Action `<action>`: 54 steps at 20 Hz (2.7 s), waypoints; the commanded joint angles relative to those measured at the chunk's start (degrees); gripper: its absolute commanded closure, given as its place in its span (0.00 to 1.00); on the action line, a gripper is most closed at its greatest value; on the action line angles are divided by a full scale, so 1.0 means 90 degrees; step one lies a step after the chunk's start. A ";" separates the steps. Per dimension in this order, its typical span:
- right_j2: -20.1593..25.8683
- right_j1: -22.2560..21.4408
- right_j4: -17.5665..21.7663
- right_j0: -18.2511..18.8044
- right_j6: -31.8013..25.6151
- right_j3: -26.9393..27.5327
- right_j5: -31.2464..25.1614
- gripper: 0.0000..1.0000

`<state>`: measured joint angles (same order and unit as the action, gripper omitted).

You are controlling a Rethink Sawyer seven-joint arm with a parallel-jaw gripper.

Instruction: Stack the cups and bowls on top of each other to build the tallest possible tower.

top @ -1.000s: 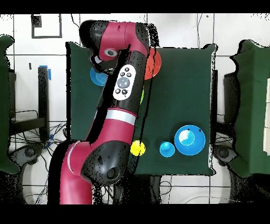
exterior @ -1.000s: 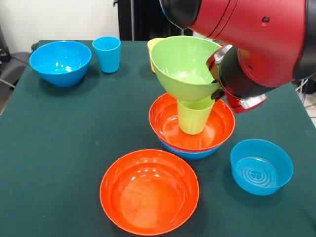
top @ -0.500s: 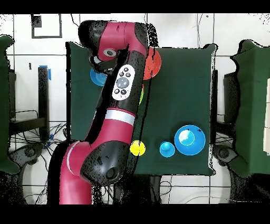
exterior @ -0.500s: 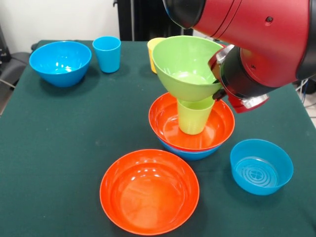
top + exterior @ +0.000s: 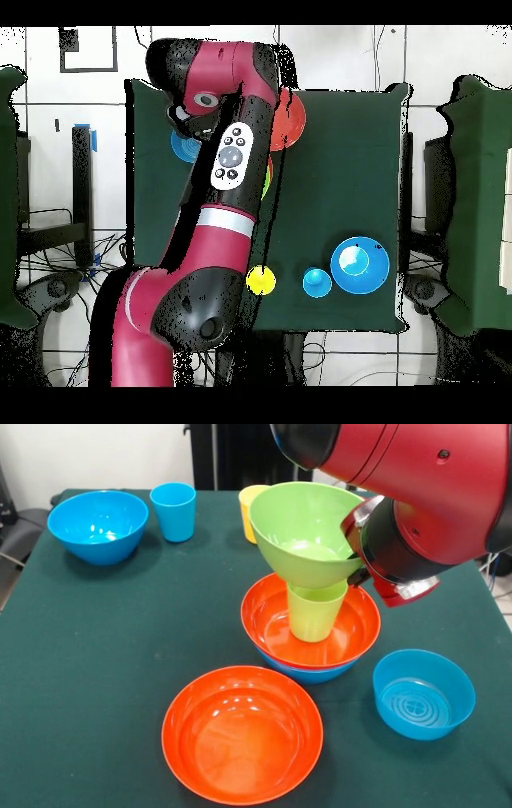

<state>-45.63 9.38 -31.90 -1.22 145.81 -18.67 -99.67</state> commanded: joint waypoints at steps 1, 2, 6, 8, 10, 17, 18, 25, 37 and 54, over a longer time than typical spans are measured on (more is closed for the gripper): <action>0.0466 -0.0102 0.0208 -0.0184 -0.0563 0.0016 0.0004 1.00; 0.0485 -0.0113 0.0211 -0.0203 -0.0558 -0.0013 0.0022 1.00; 0.0421 -0.0013 0.0156 -0.0166 -0.0503 0.0138 0.0028 1.00; 0.0388 0.0027 0.0142 -0.0144 -0.0499 0.0204 0.0035 1.00; 0.0379 0.0028 0.0147 -0.0121 -0.0514 0.0220 0.0033 1.00; 0.0519 -0.0104 0.0288 -0.0199 -0.0586 -0.0097 0.0216 1.00; 0.0546 -0.0134 0.0310 -0.0211 -0.0605 -0.0159 0.0248 1.00; 0.0502 -0.0052 0.0262 -0.0155 -0.0581 -0.0024 0.0225 1.00; 0.0265 0.0064 0.0082 -0.0062 -0.0491 0.0433 -0.0124 1.00; -0.0098 0.0429 -0.0246 0.0187 -0.0484 0.0894 -0.0023 1.00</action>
<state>-47.88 11.83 -34.57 -0.60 145.81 -11.31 -99.67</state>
